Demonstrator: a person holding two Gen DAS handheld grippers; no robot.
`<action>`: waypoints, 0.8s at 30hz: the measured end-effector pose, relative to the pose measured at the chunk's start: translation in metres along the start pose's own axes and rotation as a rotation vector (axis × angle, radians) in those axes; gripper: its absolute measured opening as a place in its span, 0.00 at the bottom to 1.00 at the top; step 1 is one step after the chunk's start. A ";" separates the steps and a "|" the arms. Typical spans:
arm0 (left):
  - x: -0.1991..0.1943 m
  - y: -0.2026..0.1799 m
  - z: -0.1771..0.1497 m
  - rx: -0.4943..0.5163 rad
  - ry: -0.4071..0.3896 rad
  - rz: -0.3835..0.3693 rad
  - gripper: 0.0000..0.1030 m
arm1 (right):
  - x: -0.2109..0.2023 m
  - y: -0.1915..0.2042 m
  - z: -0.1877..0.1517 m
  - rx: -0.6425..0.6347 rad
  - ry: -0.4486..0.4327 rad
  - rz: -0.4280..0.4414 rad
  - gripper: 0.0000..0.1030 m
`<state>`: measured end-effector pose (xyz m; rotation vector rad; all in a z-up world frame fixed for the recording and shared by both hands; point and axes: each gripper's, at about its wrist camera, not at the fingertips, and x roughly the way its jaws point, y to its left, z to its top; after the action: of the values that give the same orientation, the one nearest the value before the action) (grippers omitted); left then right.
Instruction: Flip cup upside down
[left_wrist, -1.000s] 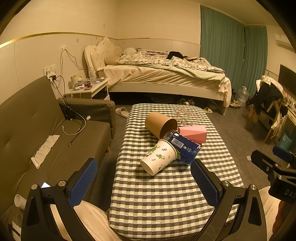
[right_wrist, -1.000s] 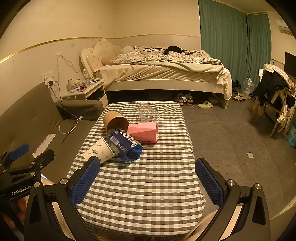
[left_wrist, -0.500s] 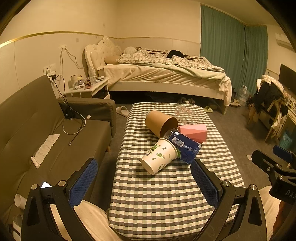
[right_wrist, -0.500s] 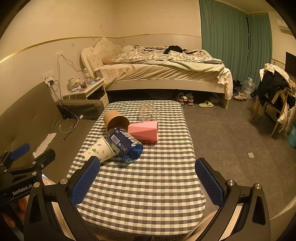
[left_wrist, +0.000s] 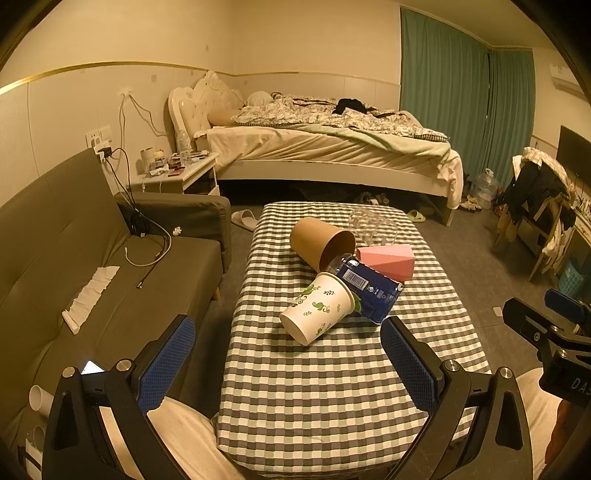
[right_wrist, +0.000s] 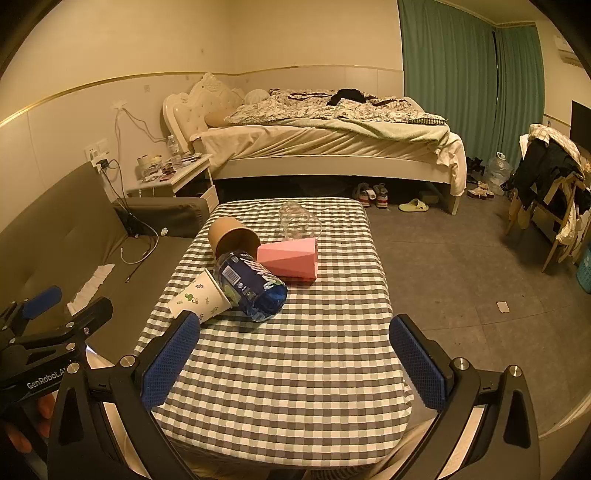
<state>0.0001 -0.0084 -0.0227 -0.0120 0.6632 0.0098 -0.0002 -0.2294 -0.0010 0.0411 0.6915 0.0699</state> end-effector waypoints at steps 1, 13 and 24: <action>0.000 0.000 0.001 0.000 0.001 -0.001 1.00 | 0.000 0.000 0.000 0.001 0.001 0.001 1.00; 0.002 0.000 -0.003 0.000 0.005 0.000 1.00 | 0.001 0.000 -0.001 0.002 0.005 0.003 1.00; 0.023 0.002 0.004 -0.007 0.042 -0.004 1.00 | 0.011 0.000 0.004 -0.006 0.026 0.025 1.00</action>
<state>0.0205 -0.0061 -0.0331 -0.0207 0.7054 0.0077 0.0108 -0.2286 -0.0044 0.0428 0.7164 0.0970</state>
